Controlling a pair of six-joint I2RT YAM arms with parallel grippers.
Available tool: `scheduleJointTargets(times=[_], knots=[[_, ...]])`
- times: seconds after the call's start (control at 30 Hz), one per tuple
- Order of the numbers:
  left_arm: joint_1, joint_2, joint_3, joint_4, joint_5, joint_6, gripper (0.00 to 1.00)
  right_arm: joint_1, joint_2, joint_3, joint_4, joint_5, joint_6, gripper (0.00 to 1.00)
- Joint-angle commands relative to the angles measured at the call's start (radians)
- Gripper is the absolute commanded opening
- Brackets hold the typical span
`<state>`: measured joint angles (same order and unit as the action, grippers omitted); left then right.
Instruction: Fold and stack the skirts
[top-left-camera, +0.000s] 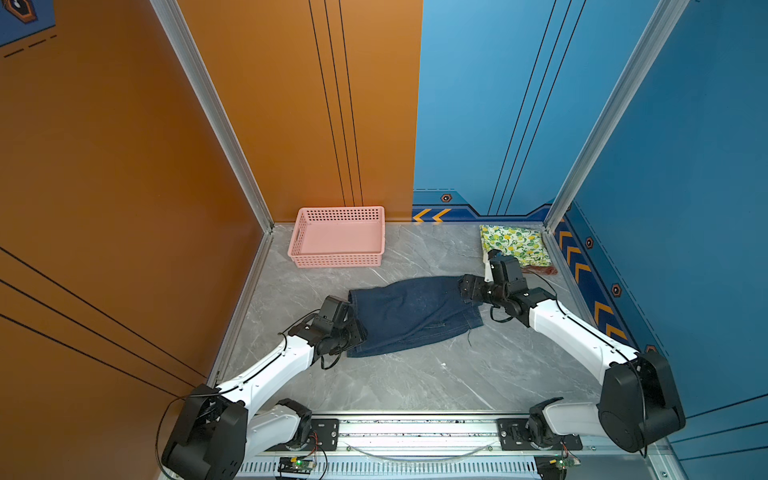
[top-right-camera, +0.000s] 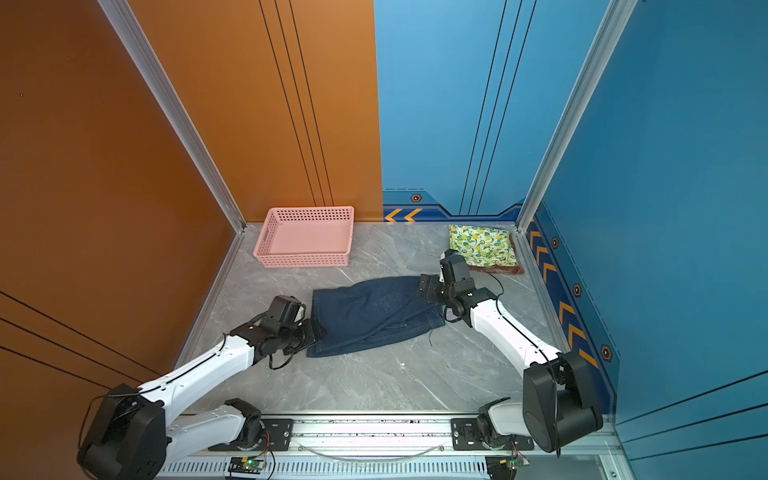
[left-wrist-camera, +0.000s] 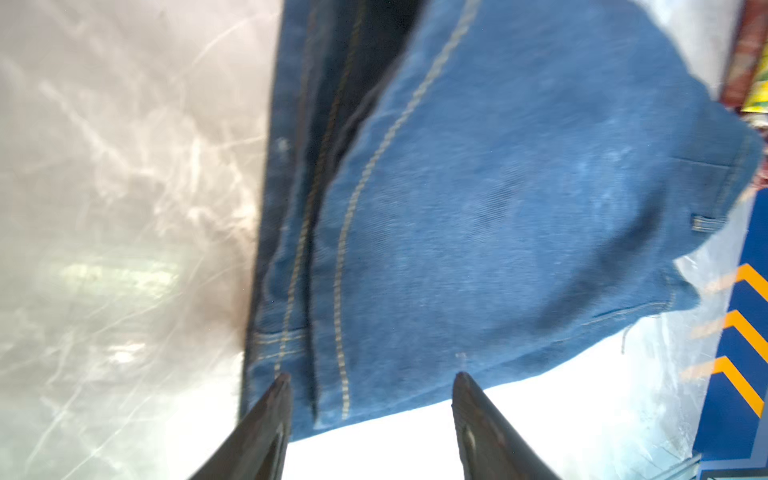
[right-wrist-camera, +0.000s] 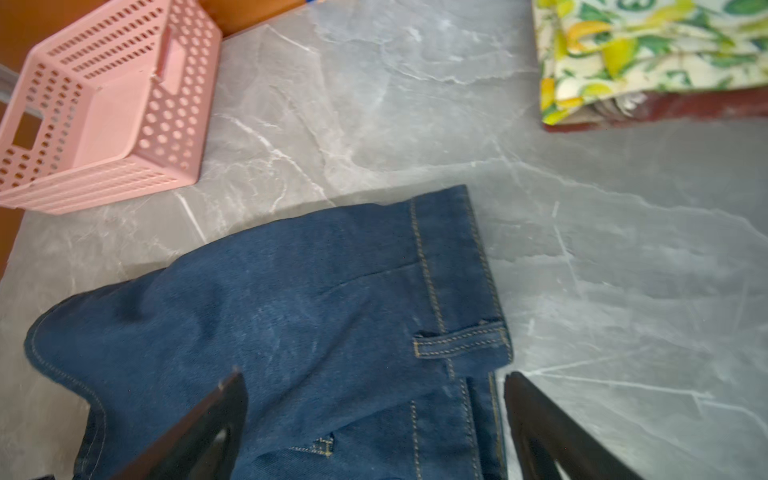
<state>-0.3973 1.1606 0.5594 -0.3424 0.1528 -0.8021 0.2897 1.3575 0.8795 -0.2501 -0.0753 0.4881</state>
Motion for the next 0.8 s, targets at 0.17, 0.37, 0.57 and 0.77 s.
scheduleJointTargets(times=[0.17, 0.37, 0.57, 0.77], knots=[[0.011, 0.071, -0.017, 0.059, 0.070, 0.009, 0.61, -0.082, 0.018, -0.056, -0.064, -0.021, 0.072, 0.94], [-0.013, 0.112, -0.018, 0.093, 0.061, 0.003, 0.58, -0.112, 0.068, -0.051, -0.050, -0.035, 0.065, 0.94], [-0.020, 0.154, -0.028, 0.144, 0.062, 0.000, 0.46, -0.115, 0.124, -0.045, -0.007, -0.063, 0.073, 0.92], [-0.025, 0.149, -0.024, 0.143, 0.055, 0.007, 0.21, -0.119, 0.211, -0.017, 0.033, -0.106, 0.060, 0.84]])
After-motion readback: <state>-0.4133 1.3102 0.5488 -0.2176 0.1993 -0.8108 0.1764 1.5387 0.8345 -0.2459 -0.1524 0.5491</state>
